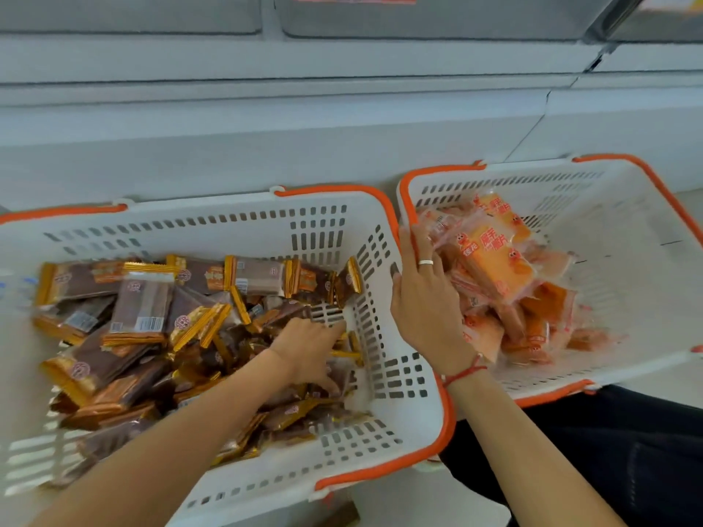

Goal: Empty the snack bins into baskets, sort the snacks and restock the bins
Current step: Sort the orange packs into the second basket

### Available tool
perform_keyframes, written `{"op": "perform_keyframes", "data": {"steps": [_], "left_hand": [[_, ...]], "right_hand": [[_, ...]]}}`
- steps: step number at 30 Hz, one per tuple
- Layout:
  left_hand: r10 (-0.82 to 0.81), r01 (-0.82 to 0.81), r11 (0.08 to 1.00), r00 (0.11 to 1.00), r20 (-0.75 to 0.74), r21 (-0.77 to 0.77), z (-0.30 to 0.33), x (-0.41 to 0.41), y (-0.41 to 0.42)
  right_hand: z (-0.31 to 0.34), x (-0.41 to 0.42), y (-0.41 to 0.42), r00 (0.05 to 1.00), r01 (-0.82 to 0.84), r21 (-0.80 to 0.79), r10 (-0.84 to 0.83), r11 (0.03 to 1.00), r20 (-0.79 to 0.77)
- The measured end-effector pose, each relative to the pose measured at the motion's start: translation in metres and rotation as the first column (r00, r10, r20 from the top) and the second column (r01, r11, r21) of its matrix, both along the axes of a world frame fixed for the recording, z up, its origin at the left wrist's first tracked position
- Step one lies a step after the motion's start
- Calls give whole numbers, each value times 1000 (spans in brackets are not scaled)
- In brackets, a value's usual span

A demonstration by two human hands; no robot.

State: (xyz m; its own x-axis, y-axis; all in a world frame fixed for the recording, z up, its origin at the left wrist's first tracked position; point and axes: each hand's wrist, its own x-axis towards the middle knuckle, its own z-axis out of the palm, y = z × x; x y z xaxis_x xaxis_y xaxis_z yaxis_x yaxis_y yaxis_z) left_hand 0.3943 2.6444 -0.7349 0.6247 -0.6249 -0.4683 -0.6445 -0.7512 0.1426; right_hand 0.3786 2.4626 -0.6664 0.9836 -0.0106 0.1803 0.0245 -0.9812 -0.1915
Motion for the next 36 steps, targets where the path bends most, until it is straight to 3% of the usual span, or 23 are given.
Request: {"op": "perform_keyframes", "data": {"steps": [4, 7, 10, 15, 21, 25, 26, 27, 28, 30, 31, 32, 34, 36], "left_hand": [[321, -309, 938, 945, 65, -156, 23, 12, 49], [483, -447, 862, 867, 122, -238, 38, 21, 74], [544, -469, 824, 813, 209, -319, 50, 24, 88], [517, -424, 854, 756, 403, -301, 66, 23, 129], [631, -477, 771, 655, 416, -421, 60, -15, 177], [879, -674, 463, 434, 198, -576, 61, -34, 144], [906, -714, 401, 403, 131, -574, 60, -37, 127], [902, -742, 387, 429, 56, -547, 57, -40, 110], [859, -763, 429, 511, -43, -483, 56, -41, 93], [666, -724, 625, 689, -285, -291, 57, -36, 69], [590, -691, 678, 715, -375, -252, 61, -30, 65], [567, -691, 664, 715, -409, -287, 69, -26, 69], [724, -716, 484, 651, -230, -504, 88, -20, 99], [926, -624, 331, 360, 116, -707, 108, -18, 152]], "right_hand": [[0, 2, -7, 996, -81, -7, 81, 997, 23], [-2, 5, -15, 996, -85, 31, 85, 996, -11], [0, 11, -19, 998, -63, 55, 62, 997, 18], [4, 15, -17, 998, -16, 29, 15, 999, 55], [3, 15, -13, 997, 22, -1, -22, 1000, 80], [3, 15, -12, 998, 24, -4, -24, 1000, 55], [3, 14, -11, 999, 23, -1, -23, 1000, 42], [3, 14, -11, 999, 18, 2, -18, 1000, 29], [4, 13, -12, 1000, 13, 2, -13, 1000, 10], [7, 12, -12, 999, 28, 0, -28, 1000, -32], [11, 13, -10, 998, 48, 2, -48, 999, -34], [16, 14, -4, 998, 61, 12, -60, 998, -14], [28, 21, 24, 998, -24, 72, 19, 997, 64], [37, 32, 78, 965, -259, 126, 250, 958, 84]]}}
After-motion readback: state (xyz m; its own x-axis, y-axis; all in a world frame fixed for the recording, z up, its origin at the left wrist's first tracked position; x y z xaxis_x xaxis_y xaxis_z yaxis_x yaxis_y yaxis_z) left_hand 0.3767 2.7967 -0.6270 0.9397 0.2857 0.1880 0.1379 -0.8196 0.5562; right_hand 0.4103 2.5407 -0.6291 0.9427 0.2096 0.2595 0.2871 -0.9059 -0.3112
